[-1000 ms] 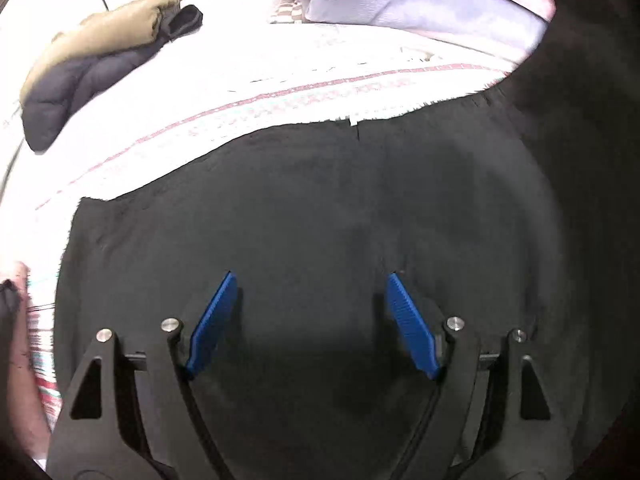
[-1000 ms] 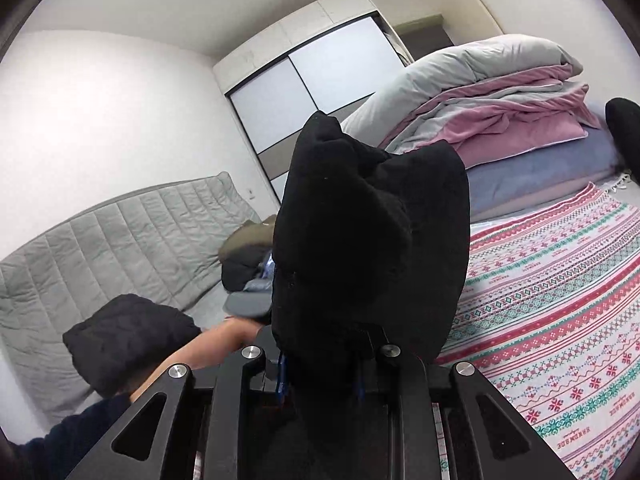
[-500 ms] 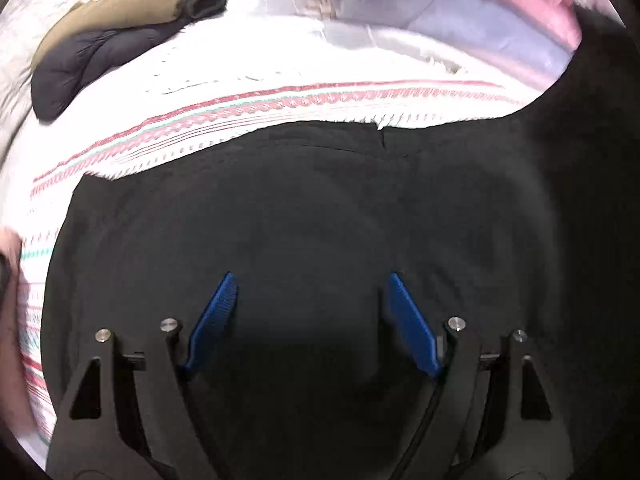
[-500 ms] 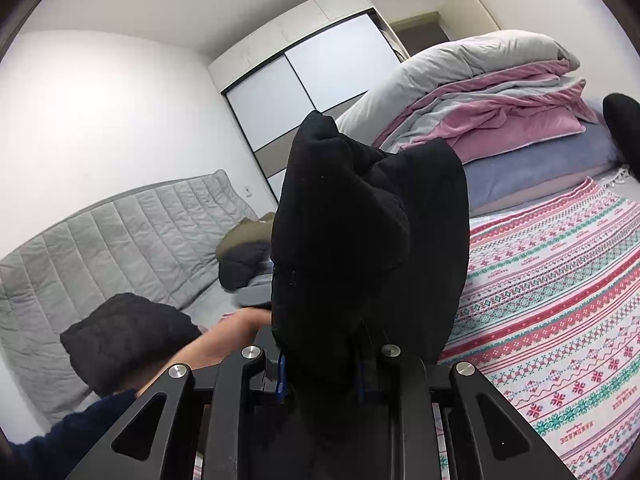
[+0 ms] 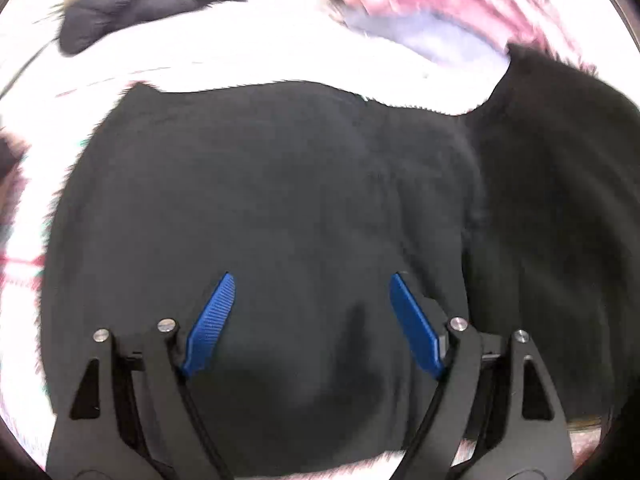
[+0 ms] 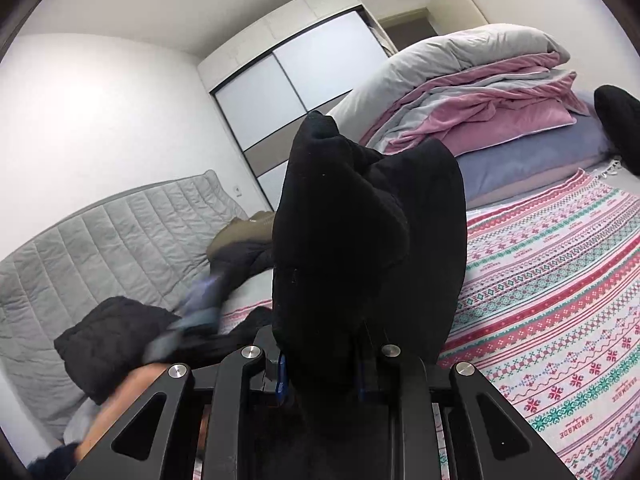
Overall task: Fold large clothes
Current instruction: 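Lift the hem end with the right gripper and fold it over the coat, then lower the folded hem onto the coat and open the right gripper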
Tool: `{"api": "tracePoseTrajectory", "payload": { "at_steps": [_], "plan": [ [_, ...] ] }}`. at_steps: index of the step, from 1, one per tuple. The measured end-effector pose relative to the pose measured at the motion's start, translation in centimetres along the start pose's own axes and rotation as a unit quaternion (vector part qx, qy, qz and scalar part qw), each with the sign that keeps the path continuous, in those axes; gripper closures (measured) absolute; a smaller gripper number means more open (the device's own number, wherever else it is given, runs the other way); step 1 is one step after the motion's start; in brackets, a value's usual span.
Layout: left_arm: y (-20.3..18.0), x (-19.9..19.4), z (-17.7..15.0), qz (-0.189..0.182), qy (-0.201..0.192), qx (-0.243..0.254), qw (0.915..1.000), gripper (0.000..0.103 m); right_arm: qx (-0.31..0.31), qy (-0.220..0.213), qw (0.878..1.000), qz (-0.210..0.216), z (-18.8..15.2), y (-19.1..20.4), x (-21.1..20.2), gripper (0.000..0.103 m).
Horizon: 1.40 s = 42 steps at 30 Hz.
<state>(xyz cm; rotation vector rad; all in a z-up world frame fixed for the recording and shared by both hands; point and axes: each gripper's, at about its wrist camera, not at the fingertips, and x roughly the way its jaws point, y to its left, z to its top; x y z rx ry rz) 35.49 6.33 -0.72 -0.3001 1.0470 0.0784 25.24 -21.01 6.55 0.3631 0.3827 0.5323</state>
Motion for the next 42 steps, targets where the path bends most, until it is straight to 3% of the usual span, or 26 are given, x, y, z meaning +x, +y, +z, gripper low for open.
{"api": "tracePoseTrajectory", "payload": {
  "at_steps": [5, 10, 13, 17, 19, 20, 24, 26, 28, 29, 32, 33, 34, 35, 37, 39, 40, 42],
  "plan": [
    [7.6, -7.5, -7.2, -0.047, -0.042, -0.083, 0.9946, 0.022, 0.036, -0.011, 0.999, -0.011, -0.1, -0.8, -0.1, 0.079],
    [13.7, -9.3, -9.5, 0.008, -0.081, -0.115, 0.9900, 0.022, 0.039, -0.027, 0.998, -0.038, 0.2, -0.2, -0.4, 0.080],
    [16.6, -10.3, -9.4, 0.019, -0.114, -0.131, 0.9846, 0.022, -0.011, -0.022, 0.997, -0.069, 0.5, 2.6, 0.7, 0.080],
    [20.1, -13.2, -9.7, -0.056, -0.152, -0.163, 0.9732, 0.022, -0.156, -0.004, 0.984, -0.086, -0.7, 10.8, 4.3, 0.080],
    [21.3, -14.9, -9.8, -0.052, -0.185, -0.172, 0.9661, 0.022, -0.274, 0.010, 0.959, -0.071, -3.6, 16.3, 6.4, 0.080],
    [21.9, -15.7, -9.9, -0.046, -0.199, -0.174, 0.9632, 0.022, -0.349, 0.026, 0.935, -0.056, -6.3, 19.7, 7.9, 0.080],
    [23.8, -15.7, -10.0, -0.049, -0.208, -0.200, 0.9563, 0.022, -0.489, 0.114, 0.865, -0.012, -16.3, 25.8, 13.2, 0.080],
    [24.5, -14.2, -9.9, -0.054, -0.185, -0.215, 0.9575, 0.022, -0.561, 0.180, 0.808, -0.008, -22.9, 26.7, 16.1, 0.080],
    [24.6, -12.5, -9.8, -0.053, -0.159, -0.225, 0.9597, 0.022, -0.626, 0.157, 0.763, -0.035, -26.6, 26.8, 16.4, 0.079],
    [24.5, -11.9, -9.6, -0.055, -0.150, -0.225, 0.9613, 0.022, -0.627, 0.154, 0.763, -0.038, -26.7, 26.8, 16.2, 0.079],
    [23.7, -10.7, -9.1, -0.066, -0.133, -0.217, 0.9647, 0.022, -0.560, 0.189, 0.806, -0.012, -23.4, 26.3, 16.0, 0.075],
    [23.5, -10.7, -9.3, -0.069, -0.130, -0.215, 0.9654, 0.022, -0.546, 0.199, 0.814, -0.006, -22.5, 26.2, 15.8, 0.074],
    [23.3, -10.5, -9.3, -0.070, -0.126, -0.214, 0.9661, 0.022, -0.536, 0.207, 0.819, -0.001, -21.9, 26.2, 15.5, 0.066],
    [23.0, -10.5, -9.3, -0.070, -0.124, -0.213, 0.9666, 0.022, -0.519, 0.221, 0.826, 0.012, -21.0, 26.3, 14.9, 0.050],
    [22.8, -10.6, -9.4, -0.068, -0.124, -0.211, 0.9672, 0.022, -0.470, 0.241, 0.847, 0.068, -19.0, 26.4, 12.8, 0.031],
    [22.5, -10.7, -9.5, -0.071, -0.125, -0.206, 0.9679, 0.022, -0.420, 0.225, 0.873, 0.100, -16.9, 25.5, 10.6, 0.029],
    [22.2, -10.8, -9.5, -0.075, -0.125, -0.199, 0.9691, 0.022, -0.404, 0.215, 0.884, 0.093, -15.8, 24.7, 9.8, 0.028],
    [21.5, -10.8, -9.6, -0.074, -0.123, -0.184, 0.9724, 0.022, -0.393, 0.202, 0.895, 0.067, -14.4, 22.9, 8.7, 0.028]
  ]
}}
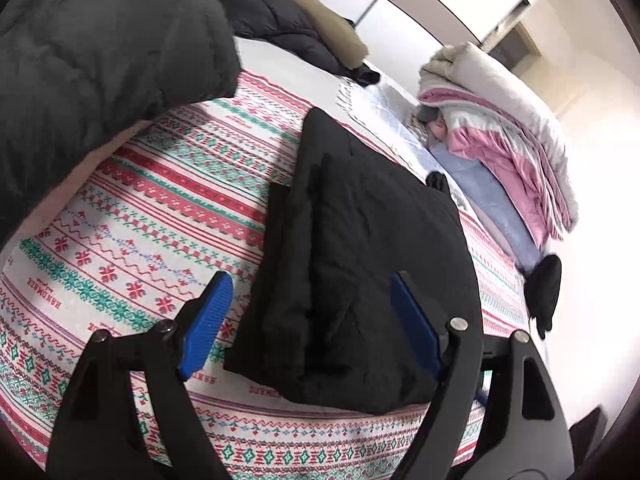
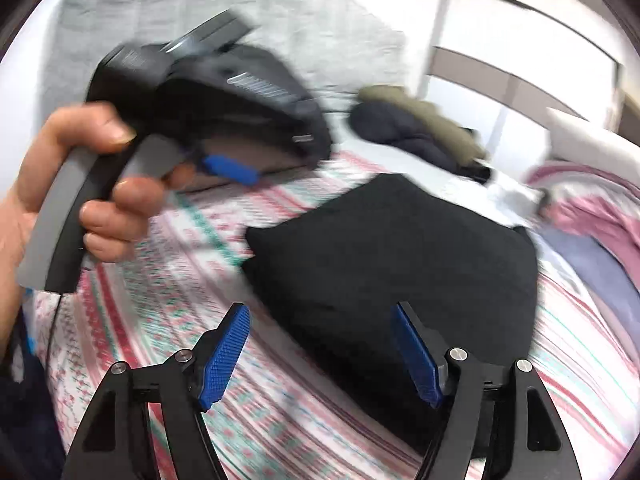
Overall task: Fold large clothes
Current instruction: 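Grasp the edge of the folded coat bundle with both grippers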
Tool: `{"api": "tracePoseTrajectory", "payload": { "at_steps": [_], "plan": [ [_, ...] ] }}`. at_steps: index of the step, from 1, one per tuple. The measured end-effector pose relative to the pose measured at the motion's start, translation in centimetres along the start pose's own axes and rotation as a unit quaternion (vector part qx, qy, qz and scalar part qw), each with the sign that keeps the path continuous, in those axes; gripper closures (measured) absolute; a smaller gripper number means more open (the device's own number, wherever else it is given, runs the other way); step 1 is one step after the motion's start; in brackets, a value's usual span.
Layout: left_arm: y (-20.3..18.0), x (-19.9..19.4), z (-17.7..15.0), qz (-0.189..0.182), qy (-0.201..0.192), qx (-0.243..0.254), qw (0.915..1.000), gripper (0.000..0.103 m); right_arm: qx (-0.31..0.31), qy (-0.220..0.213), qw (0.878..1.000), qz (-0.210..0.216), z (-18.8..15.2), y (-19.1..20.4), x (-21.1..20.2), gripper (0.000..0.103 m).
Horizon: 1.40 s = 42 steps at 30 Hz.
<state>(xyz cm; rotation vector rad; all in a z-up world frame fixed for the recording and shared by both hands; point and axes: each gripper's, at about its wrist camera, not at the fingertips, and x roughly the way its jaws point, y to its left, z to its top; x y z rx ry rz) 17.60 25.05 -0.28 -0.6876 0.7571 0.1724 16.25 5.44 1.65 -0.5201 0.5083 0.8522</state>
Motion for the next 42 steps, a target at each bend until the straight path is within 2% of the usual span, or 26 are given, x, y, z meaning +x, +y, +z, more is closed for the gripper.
{"api": "tracePoseTrajectory", "payload": {
  "at_steps": [2, 3, 7, 9, 10, 11, 13, 14, 15, 19, 21, 24, 29, 33, 36, 38, 40, 41, 42],
  "plan": [
    [-0.8, 0.3, -0.5, 0.013, 0.004, 0.018, 0.9997, 0.022, 0.030, -0.006, 0.999, -0.024, -1.4, -2.5, -1.5, 0.029],
    [-1.5, 0.7, -0.9, 0.033, 0.007, 0.031, 0.9990, 0.022, 0.053, -0.004, 0.998, -0.032, -2.0, -4.1, -1.7, 0.029],
    [-3.9, 3.3, -2.4, 0.084, 0.037, 0.092, 0.9916, 0.022, 0.176, -0.009, 0.984, -0.015, -4.5, -9.9, -2.6, 0.031],
    [-4.3, 4.9, -3.0, 0.111, 0.052, 0.097, 0.9877, 0.023, 0.233, -0.015, 0.972, 0.018, -5.6, -12.1, -2.7, 0.040],
    [-4.2, 5.4, -3.2, 0.117, 0.054, 0.098, 0.9868, 0.026, 0.250, -0.012, 0.968, 0.038, -5.8, -12.8, -2.2, 0.051],
    [-4.3, 6.0, -3.3, 0.116, 0.055, 0.101, 0.9865, 0.038, 0.254, -0.001, 0.966, 0.046, -5.7, -13.2, -1.7, 0.066],
    [-4.1, 6.3, -3.1, 0.113, 0.055, 0.093, 0.9877, 0.049, 0.251, 0.019, 0.967, 0.027, -5.6, -12.9, -0.5, 0.075],
    [-4.1, 6.2, -2.9, 0.110, 0.050, 0.091, 0.9885, 0.057, 0.251, 0.026, 0.967, 0.023, -5.3, -12.6, 0.1, 0.075],
    [-4.1, 6.1, -2.5, 0.109, 0.044, 0.091, 0.9889, 0.059, 0.251, 0.030, 0.967, 0.021, -5.0, -12.2, 0.5, 0.075],
    [-4.0, 6.6, -1.8, 0.120, 0.018, 0.107, 0.9868, 0.062, 0.279, 0.048, 0.958, 0.040, -4.9, -11.7, 1.3, 0.075],
    [-4.0, 7.3, -2.3, 0.132, 0.034, 0.120, 0.9834, 0.061, 0.274, 0.082, 0.957, 0.040, -5.3, -11.1, 2.9, 0.075],
    [-2.7, 6.8, -3.0, 0.115, 0.050, 0.096, 0.9875, 0.061, 0.243, 0.113, 0.963, 0.028, -6.6, -10.1, 4.5, 0.076],
    [-1.6, 6.7, -2.9, 0.085, 0.055, 0.075, 0.9920, 0.058, 0.270, 0.120, 0.954, 0.048, -6.3, -10.7, 3.9, 0.076],
    [-1.9, 6.9, -3.0, 0.091, 0.053, 0.082, 0.9910, 0.055, 0.291, 0.090, 0.950, 0.074, -4.7, -13.3, 1.3, 0.075],
    [-1.9, 7.1, -2.9, 0.095, 0.054, 0.079, 0.9909, 0.053, 0.300, 0.063, 0.951, 0.034, -2.7, -15.6, -0.6, 0.075],
    [-1.8, 7.1, -2.8, 0.094, 0.054, 0.075, 0.9913, 0.053, 0.302, 0.065, 0.950, 0.037, -1.7, -16.4, -0.1, 0.075],
    [-1.5, 7.2, -2.7, 0.089, 0.056, 0.070, 0.9920, 0.053, 0.297, 0.085, 0.950, 0.054, -1.0, -16.1, 1.9, 0.075],
    [-1.3, 7.2, -2.7, 0.088, 0.056, 0.068, 0.9922, 0.052, 0.288, 0.128, 0.947, 0.056, -1.5, -15.4, 4.3, 0.075],
    [-1.2, 7.2, -2.6, 0.086, 0.057, 0.065, 0.9926, 0.052, 0.275, 0.145, 0.950, 0.040, -2.2, -14.5, 6.0, 0.075]
  ]
}}
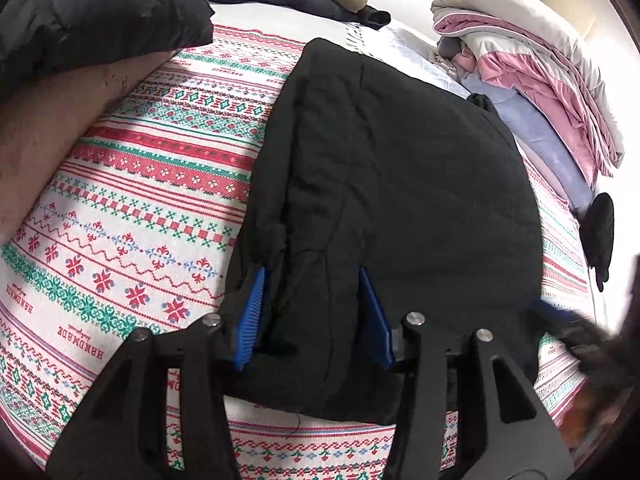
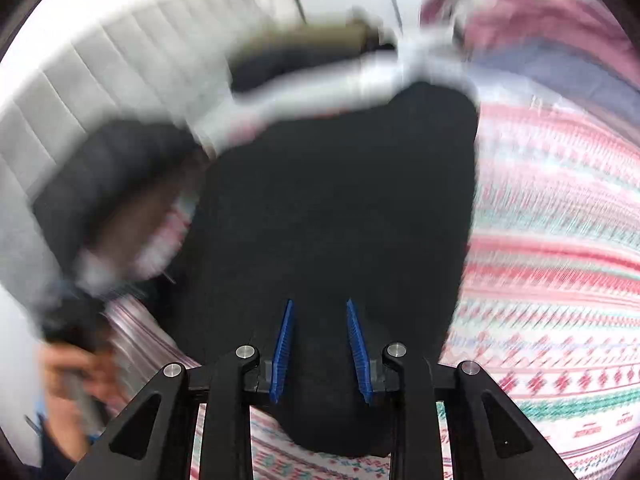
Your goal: Fold large clothes
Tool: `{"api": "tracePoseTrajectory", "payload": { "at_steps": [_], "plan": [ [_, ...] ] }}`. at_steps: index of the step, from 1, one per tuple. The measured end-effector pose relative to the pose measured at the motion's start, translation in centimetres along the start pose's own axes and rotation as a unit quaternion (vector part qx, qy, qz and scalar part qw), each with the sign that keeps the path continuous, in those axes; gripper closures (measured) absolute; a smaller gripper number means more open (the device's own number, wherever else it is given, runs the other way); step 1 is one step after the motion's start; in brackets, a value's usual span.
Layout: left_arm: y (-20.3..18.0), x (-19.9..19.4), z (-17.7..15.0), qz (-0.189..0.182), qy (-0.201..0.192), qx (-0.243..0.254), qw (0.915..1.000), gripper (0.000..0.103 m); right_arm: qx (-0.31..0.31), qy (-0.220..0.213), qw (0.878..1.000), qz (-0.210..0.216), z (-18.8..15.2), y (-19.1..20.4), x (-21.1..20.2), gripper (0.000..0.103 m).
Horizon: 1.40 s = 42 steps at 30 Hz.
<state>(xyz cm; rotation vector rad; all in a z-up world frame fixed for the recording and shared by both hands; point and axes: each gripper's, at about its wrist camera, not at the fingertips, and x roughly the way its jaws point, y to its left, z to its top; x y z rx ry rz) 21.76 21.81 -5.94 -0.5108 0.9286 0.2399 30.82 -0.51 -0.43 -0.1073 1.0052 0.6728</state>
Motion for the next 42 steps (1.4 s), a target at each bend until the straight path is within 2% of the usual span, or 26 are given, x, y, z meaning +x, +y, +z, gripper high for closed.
{"api": "tracePoseTrajectory", "payload": {
  "at_steps": [2, 4, 8, 10, 14, 16, 19, 21, 23, 25, 28, 29, 30, 31, 33, 35, 37, 38, 39, 41, 42],
  "plan": [
    [0.2, 0.1, 0.0, 0.001, 0.001, -0.002, 1.0000, 0.052, -0.005, -0.009, 1.000, -0.016, -1.0, 0.1, 2.1, 0.075],
    [0.2, 0.0, 0.0, 0.000, 0.001, 0.000, 1.0000, 0.051, 0.012, -0.013, 1.000, -0.016, -1.1, 0.1, 1.7, 0.075],
    [0.2, 0.0, 0.0, -0.003, 0.001, -0.006, 1.0000, 0.051, -0.003, 0.004, 1.000, -0.019, -0.1, 0.9, 0.6, 0.074],
    [0.3, 0.0, 0.1, -0.008, 0.006, -0.013, 0.9999, 0.050, 0.000, -0.003, 1.000, 0.002, 1.5, 0.6, -1.1, 0.073],
    [0.5, -0.1, 0.3, -0.013, 0.013, -0.025, 0.9995, 0.049, 0.021, -0.065, 0.997, -0.021, 7.6, -0.7, -4.6, 0.066],
    [0.5, 0.0, 0.3, -0.012, 0.014, -0.023, 0.9996, 0.049, 0.038, -0.066, 0.997, -0.019, 11.2, -1.7, -3.8, 0.064],
    [0.5, 0.0, 0.4, -0.012, 0.017, -0.025, 0.9995, 0.048, 0.081, -0.039, 0.996, -0.015, 14.4, -3.6, -0.1, 0.064],
    [0.4, 0.0, 0.4, -0.016, 0.017, -0.024, 0.9994, 0.044, 0.098, 0.004, 0.994, -0.049, 15.1, -5.1, 5.1, 0.064],
    [0.6, 0.0, 0.7, -0.023, 0.013, -0.025, 0.9993, 0.042, 0.095, 0.059, 0.991, -0.078, 13.7, -5.9, 11.0, 0.065],
    [0.9, 0.2, 0.7, -0.016, 0.018, -0.027, 0.9993, 0.042, 0.087, 0.049, 0.988, -0.116, 14.0, -4.6, 11.3, 0.064],
    [1.5, 0.3, 0.7, -0.032, 0.025, -0.041, 0.9983, 0.042, 0.006, 0.085, 0.976, -0.202, 15.0, -0.8, 11.2, 0.064],
    [1.5, 0.2, 0.7, -0.034, 0.025, -0.043, 0.9982, 0.042, -0.003, 0.086, 0.973, -0.214, 15.7, 0.0, 11.0, 0.064],
    [1.5, 0.2, 0.7, -0.035, 0.025, -0.043, 0.9981, 0.042, -0.010, 0.074, 0.977, -0.200, 16.4, 1.2, 10.3, 0.063],
    [1.5, 0.2, 0.7, -0.035, 0.025, -0.043, 0.9981, 0.042, -0.014, 0.053, 0.986, -0.156, 17.1, 2.7, 9.3, 0.063],
    [1.4, 0.2, 0.7, -0.035, 0.025, -0.043, 0.9982, 0.041, -0.016, 0.024, 0.997, -0.069, 18.3, 5.8, 8.1, 0.063],
    [1.4, 0.2, 0.7, -0.038, 0.026, -0.047, 0.9978, 0.041, -0.033, 0.014, 0.999, -0.031, 19.3, 9.1, 8.4, 0.063],
    [1.5, 0.2, 0.7, -0.041, 0.027, -0.049, 0.9976, 0.041, -0.067, 0.017, 0.997, -0.028, 19.9, 12.2, 10.0, 0.063],
    [1.6, 0.2, 0.7, -0.042, 0.028, -0.049, 0.9975, 0.041, -0.088, 0.025, 0.995, -0.042, 20.1, 13.7, 11.9, 0.063],
    [1.6, 0.2, 0.7, -0.044, 0.029, -0.050, 0.9974, 0.041, -0.097, 0.032, 0.993, -0.052, 20.0, 14.0, 13.4, 0.063],
    [1.8, 0.1, 0.8, -0.044, 0.023, -0.053, 0.9974, 0.040, -0.093, 0.072, 0.989, -0.093, 18.7, 13.6, 19.4, 0.056],
    [1.9, 0.2, 0.9, -0.032, 0.027, -0.051, 0.9978, 0.040, -0.085, 0.069, 0.988, -0.105, 18.6, 12.8, 21.4, 0.056]
  ]
}}
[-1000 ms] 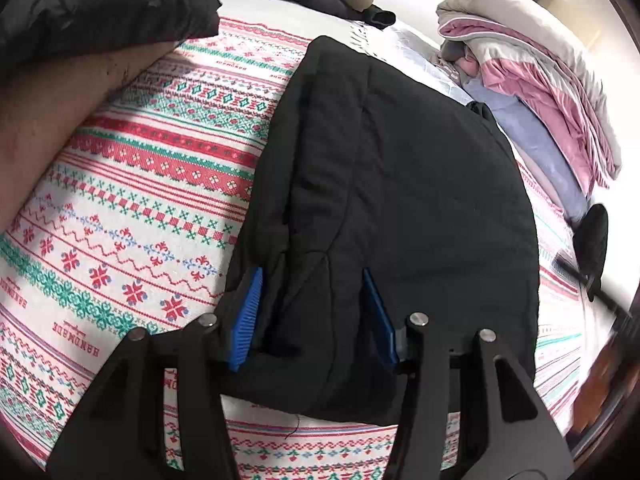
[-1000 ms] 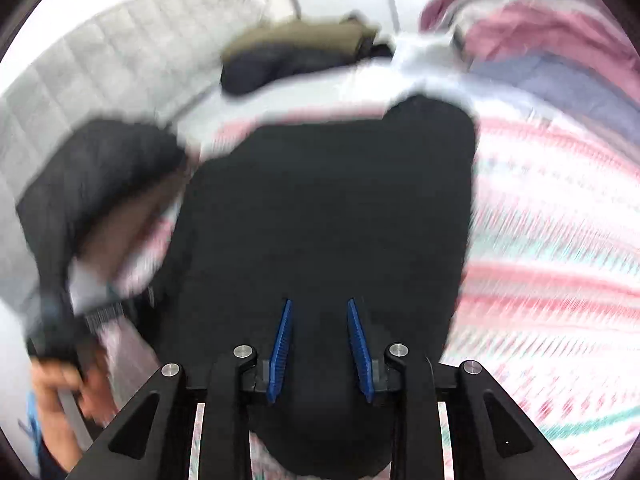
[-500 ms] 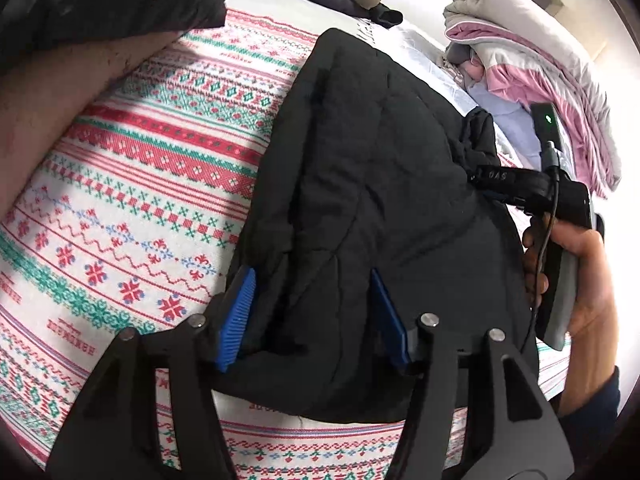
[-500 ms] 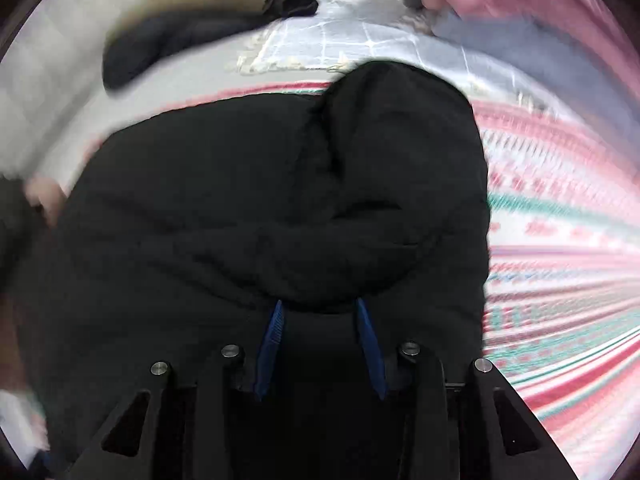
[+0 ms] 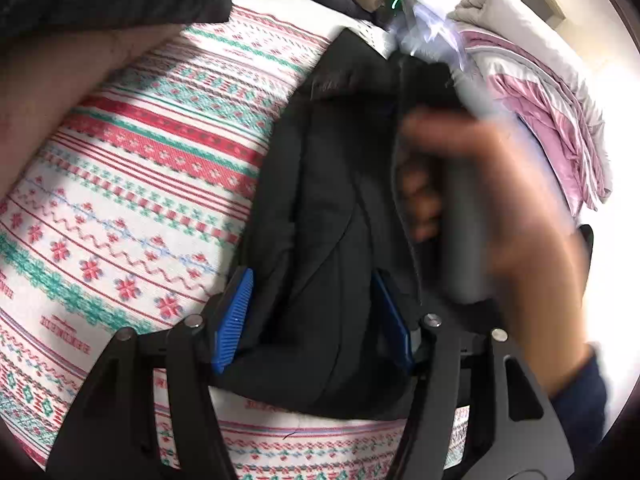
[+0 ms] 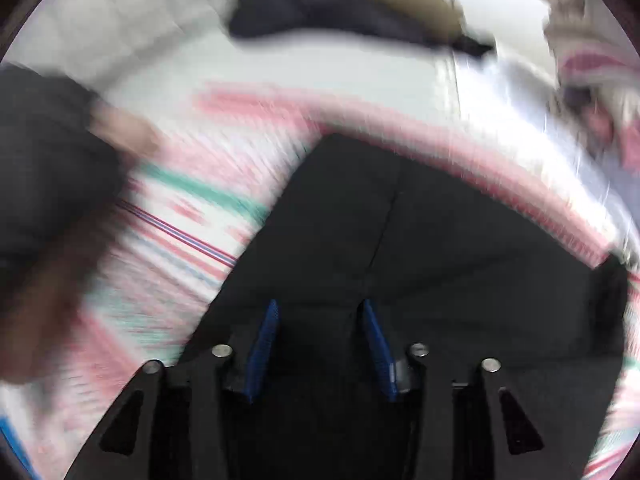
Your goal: Fold large clothes
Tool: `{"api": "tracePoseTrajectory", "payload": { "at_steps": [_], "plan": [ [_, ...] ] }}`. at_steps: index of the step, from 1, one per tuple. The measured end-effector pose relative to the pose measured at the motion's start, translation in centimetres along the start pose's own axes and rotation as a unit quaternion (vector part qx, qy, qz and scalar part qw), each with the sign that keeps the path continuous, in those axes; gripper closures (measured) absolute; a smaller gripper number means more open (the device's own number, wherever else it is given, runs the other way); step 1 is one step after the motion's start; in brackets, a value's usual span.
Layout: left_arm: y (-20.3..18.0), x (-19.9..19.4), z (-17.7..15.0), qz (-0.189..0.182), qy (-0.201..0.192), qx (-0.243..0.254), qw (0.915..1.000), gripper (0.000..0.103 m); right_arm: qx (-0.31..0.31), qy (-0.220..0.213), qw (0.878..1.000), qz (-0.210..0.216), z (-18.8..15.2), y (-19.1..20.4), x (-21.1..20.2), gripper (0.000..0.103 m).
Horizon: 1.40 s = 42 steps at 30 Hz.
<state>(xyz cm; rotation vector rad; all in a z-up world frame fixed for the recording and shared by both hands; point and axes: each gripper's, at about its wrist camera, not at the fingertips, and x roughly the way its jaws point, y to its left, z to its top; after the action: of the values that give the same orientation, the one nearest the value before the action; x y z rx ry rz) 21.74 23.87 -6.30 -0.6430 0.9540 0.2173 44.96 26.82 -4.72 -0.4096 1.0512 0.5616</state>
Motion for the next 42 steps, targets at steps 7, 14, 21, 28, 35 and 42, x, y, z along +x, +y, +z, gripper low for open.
{"api": "tracePoseTrajectory", "payload": {
  "at_steps": [7, 14, 21, 28, 35, 42],
  "plan": [
    [0.7, 0.0, 0.1, -0.031, 0.016, -0.016, 0.9993, 0.034, 0.015, -0.015, 1.000, 0.016, 0.3, -1.4, -3.1, 0.053],
    [2.6, -1.3, 0.0, -0.067, 0.036, -0.063, 0.9951, 0.029, 0.082, -0.124, 0.986, 0.072, -13.4, -8.2, -17.3, 0.031],
    [2.2, -2.6, -0.3, -0.029, 0.005, -0.047, 0.9985, 0.026, 0.188, -0.107, 0.972, 0.091, -27.7, -17.1, -20.7, 0.030],
    [2.0, -2.1, -0.3, 0.005, -0.016, -0.023, 0.9996, 0.012, 0.245, -0.116, 0.955, 0.121, -29.6, -21.5, -19.5, 0.030],
    [3.0, 0.8, -0.8, -0.044, 0.027, -0.046, 0.9976, 0.007, 0.255, -0.103, 0.949, 0.156, -30.4, -22.2, -17.9, 0.030],
    [3.4, 1.8, -1.3, -0.068, 0.044, -0.057, 0.9951, 0.005, 0.269, -0.096, 0.940, 0.185, -31.1, -22.8, -17.2, 0.030]
  ]
}}
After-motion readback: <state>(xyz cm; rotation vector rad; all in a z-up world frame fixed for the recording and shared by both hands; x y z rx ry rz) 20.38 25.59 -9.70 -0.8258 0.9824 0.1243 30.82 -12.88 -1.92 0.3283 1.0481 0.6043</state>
